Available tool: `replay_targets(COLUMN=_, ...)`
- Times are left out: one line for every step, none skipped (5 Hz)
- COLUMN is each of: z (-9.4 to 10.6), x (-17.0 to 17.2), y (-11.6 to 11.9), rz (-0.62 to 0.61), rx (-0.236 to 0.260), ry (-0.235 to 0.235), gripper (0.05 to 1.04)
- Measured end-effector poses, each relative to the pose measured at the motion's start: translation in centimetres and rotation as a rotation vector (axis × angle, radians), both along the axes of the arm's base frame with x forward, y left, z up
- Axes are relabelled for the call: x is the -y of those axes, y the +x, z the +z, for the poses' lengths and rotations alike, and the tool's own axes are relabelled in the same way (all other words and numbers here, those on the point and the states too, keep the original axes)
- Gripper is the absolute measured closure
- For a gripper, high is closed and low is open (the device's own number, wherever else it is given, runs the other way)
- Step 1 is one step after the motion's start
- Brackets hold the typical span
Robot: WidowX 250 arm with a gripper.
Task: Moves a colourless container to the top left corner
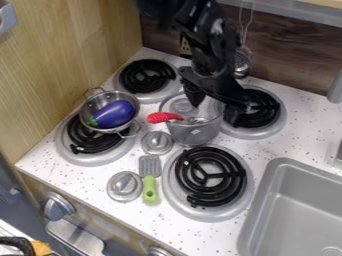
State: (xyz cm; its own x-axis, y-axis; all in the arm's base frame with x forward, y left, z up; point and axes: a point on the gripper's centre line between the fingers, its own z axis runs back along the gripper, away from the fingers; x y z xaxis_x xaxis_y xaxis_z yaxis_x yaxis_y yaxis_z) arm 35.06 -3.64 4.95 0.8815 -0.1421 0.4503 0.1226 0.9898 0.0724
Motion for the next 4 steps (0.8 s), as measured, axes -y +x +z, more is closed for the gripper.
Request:
replay_targets(z=0.1, x=0.7, y=0.3, rz=-0.034, rx=0.026, ry=-0.019, gripper=0.083)
replay_targets(z=-1.4, x=0.6, y=0.7, rz=-0.078, rx=0.020, ry=-0.035, gripper=0.083)
replay_targets(z=-2.9, x=0.1, y=0.7, rz=-0.094, rx=-0.001, ry=-0.022, gripper=0.083)
replay_targets(z=-3.5, x=-0.1, y=0.6, rz=-0.069, rx=-0.015, ry=-0.004, gripper=0.083)
